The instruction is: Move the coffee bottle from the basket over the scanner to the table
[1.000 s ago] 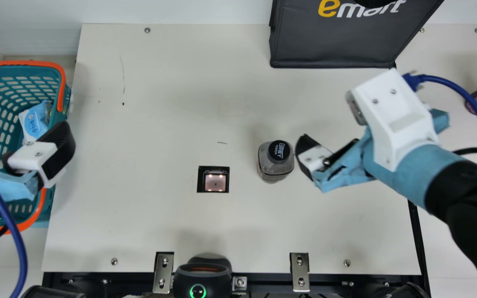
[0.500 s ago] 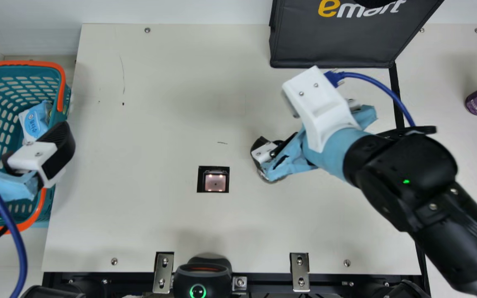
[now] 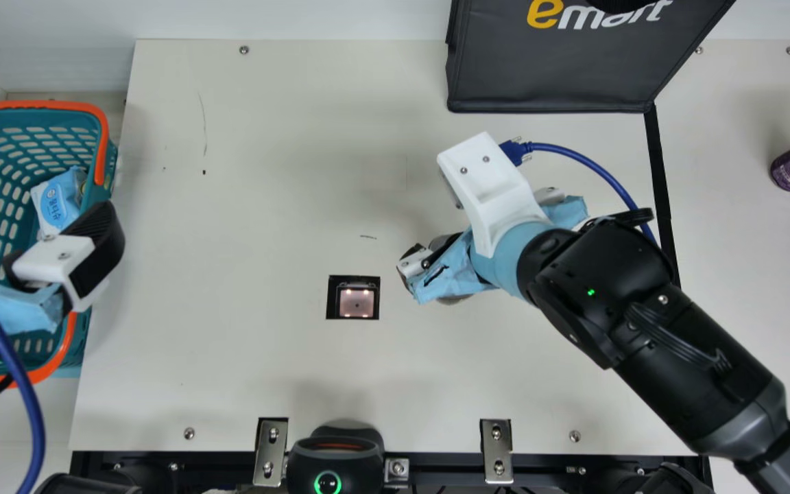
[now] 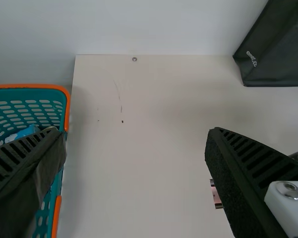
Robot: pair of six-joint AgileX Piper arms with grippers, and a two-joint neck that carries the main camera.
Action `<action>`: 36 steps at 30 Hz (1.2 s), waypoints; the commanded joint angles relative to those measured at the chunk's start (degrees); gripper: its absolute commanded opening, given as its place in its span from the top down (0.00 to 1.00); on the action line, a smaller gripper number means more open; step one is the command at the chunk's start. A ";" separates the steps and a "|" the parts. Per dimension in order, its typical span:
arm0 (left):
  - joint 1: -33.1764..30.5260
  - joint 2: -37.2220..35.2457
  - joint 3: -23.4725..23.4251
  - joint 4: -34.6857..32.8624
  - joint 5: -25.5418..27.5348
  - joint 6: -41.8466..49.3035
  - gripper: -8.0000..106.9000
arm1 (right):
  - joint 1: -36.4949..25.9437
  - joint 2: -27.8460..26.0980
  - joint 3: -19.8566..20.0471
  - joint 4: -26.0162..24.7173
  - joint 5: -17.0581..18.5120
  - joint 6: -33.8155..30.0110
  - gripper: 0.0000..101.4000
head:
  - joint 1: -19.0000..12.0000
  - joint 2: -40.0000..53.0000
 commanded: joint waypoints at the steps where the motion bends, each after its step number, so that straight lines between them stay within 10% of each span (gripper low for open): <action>1: 0.00 0.00 0.00 0.00 0.00 0.00 0.15 | 0.03 0.03 0.13 0.05 0.15 0.25 0.06 | -1.66 0.09; 16: 0.00 0.00 0.00 0.00 0.00 0.00 0.15 | 0.04 0.93 0.85 1.35 0.95 0.26 0.06 | -1.66 0.09; 30: 0.00 0.00 0.00 0.00 0.00 0.00 0.15 | 1.24 0.76 0.28 -0.40 1.98 1.43 0.99 | -1.66 0.09; 36: 0.00 0.00 0.00 0.00 0.00 0.00 0.15 | 3.14 -1.32 -0.89 -2.90 2.67 3.35 1.00 | -1.66 0.09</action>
